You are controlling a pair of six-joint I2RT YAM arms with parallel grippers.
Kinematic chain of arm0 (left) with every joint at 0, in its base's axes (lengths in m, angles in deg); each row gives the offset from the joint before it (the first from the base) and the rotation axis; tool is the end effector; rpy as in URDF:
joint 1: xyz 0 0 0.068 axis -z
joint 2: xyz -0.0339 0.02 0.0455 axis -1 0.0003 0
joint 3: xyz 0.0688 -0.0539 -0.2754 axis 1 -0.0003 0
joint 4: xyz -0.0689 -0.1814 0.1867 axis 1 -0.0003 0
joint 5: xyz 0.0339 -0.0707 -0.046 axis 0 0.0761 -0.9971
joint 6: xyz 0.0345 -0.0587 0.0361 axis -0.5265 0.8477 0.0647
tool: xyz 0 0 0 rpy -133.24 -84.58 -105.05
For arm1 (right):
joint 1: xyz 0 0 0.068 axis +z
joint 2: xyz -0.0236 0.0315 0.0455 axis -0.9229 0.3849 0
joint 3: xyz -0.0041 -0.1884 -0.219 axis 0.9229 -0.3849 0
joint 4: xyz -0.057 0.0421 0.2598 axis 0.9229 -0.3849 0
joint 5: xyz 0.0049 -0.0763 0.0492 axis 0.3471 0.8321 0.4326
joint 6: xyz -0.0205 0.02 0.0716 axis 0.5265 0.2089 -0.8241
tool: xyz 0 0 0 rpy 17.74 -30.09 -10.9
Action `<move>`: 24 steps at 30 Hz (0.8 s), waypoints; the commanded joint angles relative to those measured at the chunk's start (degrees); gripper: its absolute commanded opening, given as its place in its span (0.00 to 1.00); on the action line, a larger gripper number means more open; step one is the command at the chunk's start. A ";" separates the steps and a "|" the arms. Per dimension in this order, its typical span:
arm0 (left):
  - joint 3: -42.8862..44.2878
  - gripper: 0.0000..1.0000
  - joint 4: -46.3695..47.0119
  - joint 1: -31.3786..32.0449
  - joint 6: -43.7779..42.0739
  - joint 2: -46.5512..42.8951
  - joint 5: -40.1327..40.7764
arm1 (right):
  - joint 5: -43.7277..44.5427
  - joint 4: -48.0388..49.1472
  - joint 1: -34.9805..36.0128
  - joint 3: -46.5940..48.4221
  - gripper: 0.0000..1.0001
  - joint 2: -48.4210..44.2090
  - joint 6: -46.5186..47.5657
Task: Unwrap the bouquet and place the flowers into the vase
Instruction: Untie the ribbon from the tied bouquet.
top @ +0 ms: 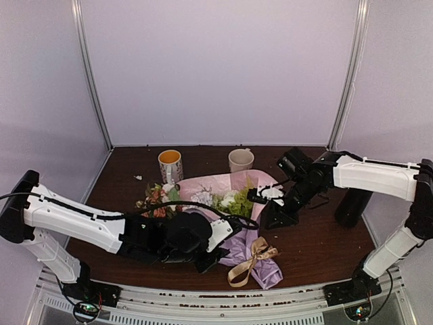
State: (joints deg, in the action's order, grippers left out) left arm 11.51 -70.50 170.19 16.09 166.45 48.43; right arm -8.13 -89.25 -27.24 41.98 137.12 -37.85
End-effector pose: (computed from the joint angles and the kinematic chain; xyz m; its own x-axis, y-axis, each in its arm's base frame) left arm 0.0788 -0.3461 0.2117 -0.3345 0.5334 -0.7770 0.8509 0.5254 -0.0056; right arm 0.2098 0.2224 0.2324 -0.2692 -0.7825 -0.5615 -0.9571 0.1525 0.2463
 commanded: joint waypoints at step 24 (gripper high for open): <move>-1.17 0.29 3.59 0.30 -2.10 -0.93 1.62 | 6.73 2.80 4.03 -16.94 0.47 -4.81 19.13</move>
State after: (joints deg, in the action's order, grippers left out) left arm 12.10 -69.08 170.40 12.48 168.33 48.65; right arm -5.01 -90.49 -24.36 25.21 129.55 -18.24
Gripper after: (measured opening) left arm 0.292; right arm 0.475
